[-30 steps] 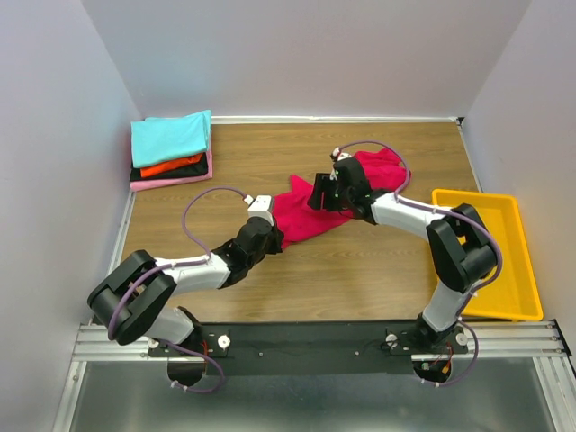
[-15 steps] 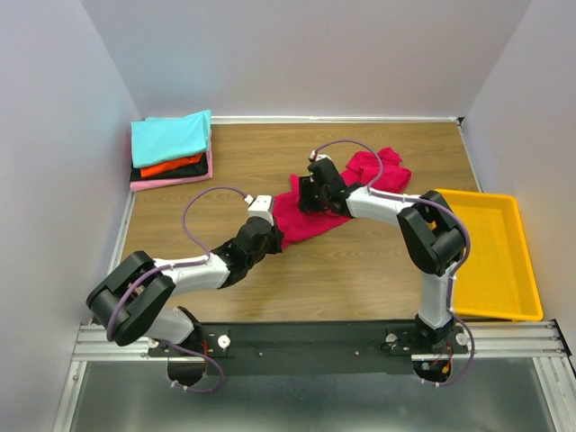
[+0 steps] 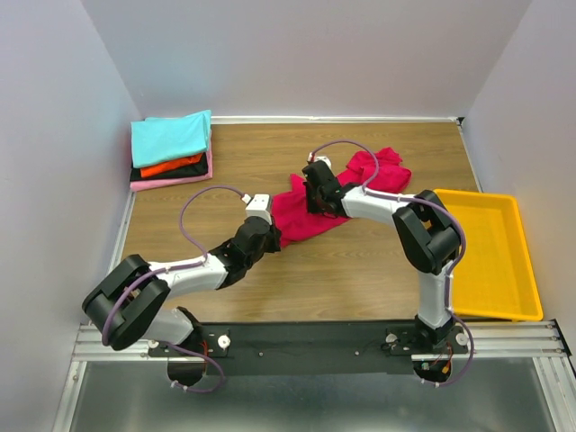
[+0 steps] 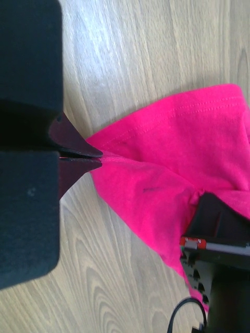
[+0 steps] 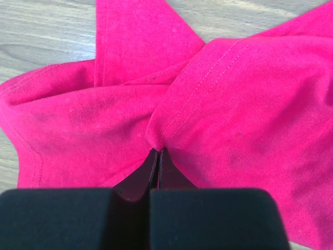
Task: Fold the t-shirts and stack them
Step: Flatten the tshirt out
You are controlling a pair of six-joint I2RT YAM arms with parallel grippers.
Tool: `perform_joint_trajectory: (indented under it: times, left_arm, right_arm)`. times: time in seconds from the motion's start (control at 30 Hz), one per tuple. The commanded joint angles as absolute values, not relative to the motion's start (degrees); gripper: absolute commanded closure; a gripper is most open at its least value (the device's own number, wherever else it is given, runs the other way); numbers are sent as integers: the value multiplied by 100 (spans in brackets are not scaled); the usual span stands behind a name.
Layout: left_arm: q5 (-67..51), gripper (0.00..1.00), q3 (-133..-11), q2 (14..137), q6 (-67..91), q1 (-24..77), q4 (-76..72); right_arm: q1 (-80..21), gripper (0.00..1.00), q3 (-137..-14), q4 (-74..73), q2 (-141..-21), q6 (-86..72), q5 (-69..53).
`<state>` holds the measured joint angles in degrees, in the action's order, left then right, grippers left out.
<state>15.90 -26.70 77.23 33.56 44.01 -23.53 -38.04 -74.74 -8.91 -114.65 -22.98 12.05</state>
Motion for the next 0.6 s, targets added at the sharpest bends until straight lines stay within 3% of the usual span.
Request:
perform_joint_trajectory:
  times: [0.0,0.57]
  left_arm:
    - [1977,100,-2856,7524,3243,4421,-2145]
    - [3489,100,-3963,6618,2312,3868,-1362]
  right_arm:
    - [-3858,100,-7462,-1116,-11347,-2338,1564]
    - [-3376,99,-7435,-1125,-9423,-1969,2347]
